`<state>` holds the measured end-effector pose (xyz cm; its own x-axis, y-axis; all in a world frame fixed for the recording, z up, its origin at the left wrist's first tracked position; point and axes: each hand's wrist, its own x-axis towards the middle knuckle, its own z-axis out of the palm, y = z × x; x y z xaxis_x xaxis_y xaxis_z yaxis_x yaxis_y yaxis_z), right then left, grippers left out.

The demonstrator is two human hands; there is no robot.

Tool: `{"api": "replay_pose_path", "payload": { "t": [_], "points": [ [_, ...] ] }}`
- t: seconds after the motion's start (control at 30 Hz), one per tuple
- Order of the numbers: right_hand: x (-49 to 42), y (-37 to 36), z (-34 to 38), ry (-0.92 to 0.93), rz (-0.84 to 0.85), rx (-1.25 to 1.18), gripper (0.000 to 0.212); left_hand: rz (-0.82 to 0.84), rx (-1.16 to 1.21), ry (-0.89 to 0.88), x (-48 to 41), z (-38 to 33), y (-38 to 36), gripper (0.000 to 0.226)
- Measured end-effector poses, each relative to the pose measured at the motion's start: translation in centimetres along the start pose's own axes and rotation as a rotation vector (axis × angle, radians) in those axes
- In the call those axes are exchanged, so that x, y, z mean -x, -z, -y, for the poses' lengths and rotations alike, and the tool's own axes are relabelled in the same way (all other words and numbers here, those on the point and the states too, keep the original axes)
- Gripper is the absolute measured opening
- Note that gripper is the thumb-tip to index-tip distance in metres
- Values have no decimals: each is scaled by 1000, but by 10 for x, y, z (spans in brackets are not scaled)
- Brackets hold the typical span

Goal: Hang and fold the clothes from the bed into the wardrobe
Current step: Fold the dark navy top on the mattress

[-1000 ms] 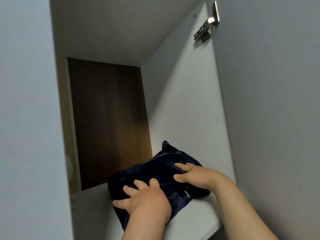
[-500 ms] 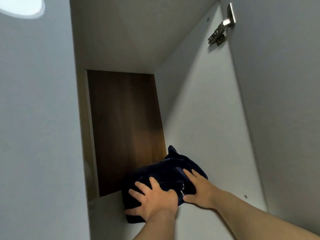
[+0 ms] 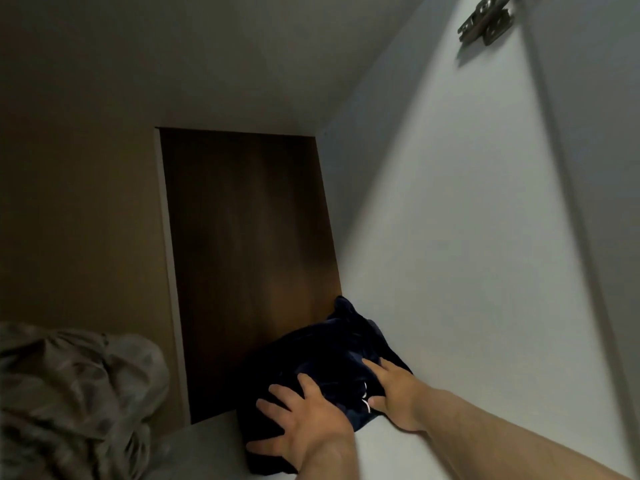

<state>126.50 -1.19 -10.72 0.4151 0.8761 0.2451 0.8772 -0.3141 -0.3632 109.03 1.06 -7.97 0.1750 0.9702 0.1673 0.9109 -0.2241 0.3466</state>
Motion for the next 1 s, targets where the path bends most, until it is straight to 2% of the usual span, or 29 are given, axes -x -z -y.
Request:
{"api": "replay_pose_path", "payload": {
  "t": [0.33,0.6,0.83,1.0],
  "points": [
    [-15,-8,-2,48,-43,-40,80,-36,-10,22,-8,-9,-4,84],
    [41,23,19,-43,-36,133,81,-63,48,14,22,-10,1,74],
    [129,62,32,-100,-134,357,77,-14,16,-314,66,-10,30,53],
    [207,99,44,-303,-173,312,62,71,257,-518,123,-2,45,42]
  ]
}}
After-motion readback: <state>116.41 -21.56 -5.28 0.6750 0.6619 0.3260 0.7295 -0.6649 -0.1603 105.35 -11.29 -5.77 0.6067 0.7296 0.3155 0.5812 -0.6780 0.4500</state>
